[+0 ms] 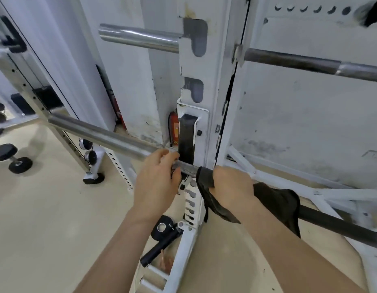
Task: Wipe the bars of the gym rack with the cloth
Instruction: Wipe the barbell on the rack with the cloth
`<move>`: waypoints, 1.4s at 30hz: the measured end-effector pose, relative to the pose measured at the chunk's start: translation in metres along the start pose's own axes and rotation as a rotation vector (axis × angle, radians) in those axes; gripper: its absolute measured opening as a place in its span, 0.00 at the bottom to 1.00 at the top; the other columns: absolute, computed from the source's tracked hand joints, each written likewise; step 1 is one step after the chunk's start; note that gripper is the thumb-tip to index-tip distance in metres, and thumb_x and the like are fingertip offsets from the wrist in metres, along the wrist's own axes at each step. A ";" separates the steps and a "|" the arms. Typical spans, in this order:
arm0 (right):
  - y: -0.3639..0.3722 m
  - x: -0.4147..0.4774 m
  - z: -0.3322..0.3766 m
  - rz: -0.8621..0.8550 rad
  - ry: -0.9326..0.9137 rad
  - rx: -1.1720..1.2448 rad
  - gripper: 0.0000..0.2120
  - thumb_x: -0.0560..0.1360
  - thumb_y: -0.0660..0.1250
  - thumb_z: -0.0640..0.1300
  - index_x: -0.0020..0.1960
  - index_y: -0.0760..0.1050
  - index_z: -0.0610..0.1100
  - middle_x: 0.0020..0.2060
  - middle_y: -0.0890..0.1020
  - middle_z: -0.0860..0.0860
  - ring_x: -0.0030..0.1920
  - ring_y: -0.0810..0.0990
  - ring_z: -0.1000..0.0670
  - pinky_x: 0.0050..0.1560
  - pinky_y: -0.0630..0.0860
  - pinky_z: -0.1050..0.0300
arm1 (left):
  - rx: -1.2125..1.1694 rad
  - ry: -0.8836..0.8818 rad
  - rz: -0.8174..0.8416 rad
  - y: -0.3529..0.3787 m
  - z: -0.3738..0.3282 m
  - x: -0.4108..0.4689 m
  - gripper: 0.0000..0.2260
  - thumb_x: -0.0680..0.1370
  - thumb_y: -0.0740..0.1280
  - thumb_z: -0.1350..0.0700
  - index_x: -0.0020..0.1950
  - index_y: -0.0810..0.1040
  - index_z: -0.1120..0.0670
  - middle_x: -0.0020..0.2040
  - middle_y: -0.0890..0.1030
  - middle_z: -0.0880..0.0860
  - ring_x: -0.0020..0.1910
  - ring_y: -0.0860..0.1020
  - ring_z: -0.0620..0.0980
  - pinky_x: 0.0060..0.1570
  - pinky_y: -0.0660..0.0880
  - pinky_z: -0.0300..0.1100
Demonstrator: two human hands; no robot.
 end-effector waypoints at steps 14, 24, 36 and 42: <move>0.010 0.009 -0.005 -0.003 0.047 0.023 0.07 0.79 0.62 0.49 0.54 0.72 0.47 0.42 0.78 0.50 0.41 0.78 0.48 0.45 0.75 0.55 | 0.173 0.104 0.026 0.027 -0.002 0.018 0.06 0.68 0.66 0.60 0.44 0.76 0.57 0.57 0.79 0.59 0.62 0.74 0.60 0.58 0.74 0.53; 0.002 -0.037 -0.060 -0.021 0.262 -0.110 0.05 0.75 0.62 0.49 0.43 0.68 0.49 0.43 0.79 0.50 0.45 0.78 0.47 0.39 0.67 0.56 | 0.170 0.149 0.035 0.028 -0.002 0.017 0.05 0.73 0.65 0.61 0.47 0.77 0.58 0.61 0.77 0.61 0.66 0.71 0.60 0.63 0.71 0.54; 0.021 -0.037 -0.076 -0.118 0.187 -0.118 0.08 0.77 0.61 0.45 0.55 0.73 0.45 0.39 0.80 0.49 0.37 0.79 0.45 0.33 0.66 0.55 | 0.158 0.409 0.218 0.051 -0.077 -0.016 0.17 0.68 0.69 0.60 0.56 0.76 0.56 0.52 0.79 0.55 0.54 0.76 0.57 0.59 0.72 0.52; 0.009 -0.112 -0.169 -0.054 0.408 -0.199 0.09 0.72 0.66 0.54 0.45 0.73 0.49 0.42 0.81 0.50 0.50 0.77 0.45 0.57 0.67 0.49 | 0.127 0.501 0.359 0.072 -0.128 -0.031 0.23 0.65 0.72 0.61 0.59 0.77 0.60 0.57 0.80 0.58 0.58 0.77 0.59 0.62 0.72 0.59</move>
Point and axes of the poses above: each hand's wrist, its own x-axis towards the middle knuckle, its own y-axis out of the palm, z = x × y, the point moved 1 cm from there along x, towards the middle knuckle
